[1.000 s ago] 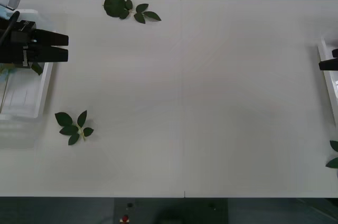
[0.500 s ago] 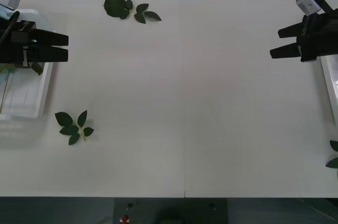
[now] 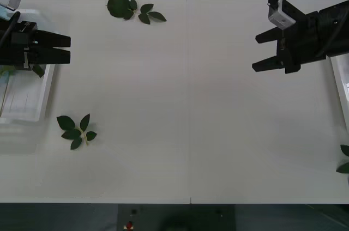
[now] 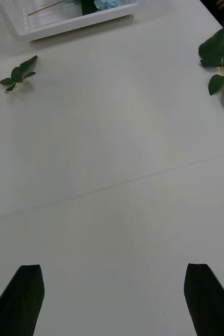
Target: Put the red flowers into the right box and the blue flowers into the left box
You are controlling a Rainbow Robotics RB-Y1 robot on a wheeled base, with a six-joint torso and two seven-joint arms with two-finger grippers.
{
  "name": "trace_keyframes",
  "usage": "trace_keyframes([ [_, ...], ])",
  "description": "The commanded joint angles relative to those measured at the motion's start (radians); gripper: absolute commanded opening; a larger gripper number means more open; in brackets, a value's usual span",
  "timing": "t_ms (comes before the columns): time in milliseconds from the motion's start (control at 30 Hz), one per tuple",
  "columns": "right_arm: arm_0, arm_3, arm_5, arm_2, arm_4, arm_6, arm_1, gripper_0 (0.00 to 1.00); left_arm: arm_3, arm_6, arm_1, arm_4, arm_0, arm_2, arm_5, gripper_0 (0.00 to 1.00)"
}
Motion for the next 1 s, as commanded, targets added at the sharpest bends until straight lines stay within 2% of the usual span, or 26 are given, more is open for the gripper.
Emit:
trace_keyframes([
  [33, -0.021, -0.019, -0.003, -0.024, 0.003, 0.032, -0.01, 0.78, -0.004, -0.026, 0.003, 0.005, -0.022, 0.012, 0.005, 1.0],
  [433, -0.021, -0.02, -0.002, -0.023, 0.026, 0.032, 0.0, 0.78, -0.004, -0.026, 0.003, 0.005, -0.022, 0.012, 0.005, 1.0],
  [533, -0.021, -0.02, -0.002, -0.023, 0.026, 0.032, 0.0, 0.97, -0.004, -0.026, 0.003, 0.005, -0.022, 0.012, 0.005, 1.0],
  [567, -0.021, -0.02, -0.002, -0.023, 0.026, 0.032, 0.0, 1.0, -0.004, -0.026, 0.003, 0.005, -0.022, 0.012, 0.005, 1.0],
  [1000, -0.021, -0.02, -0.002, -0.023, 0.026, 0.032, 0.0, 1.0, -0.004, -0.026, 0.003, 0.005, -0.022, 0.012, 0.005, 1.0],
])
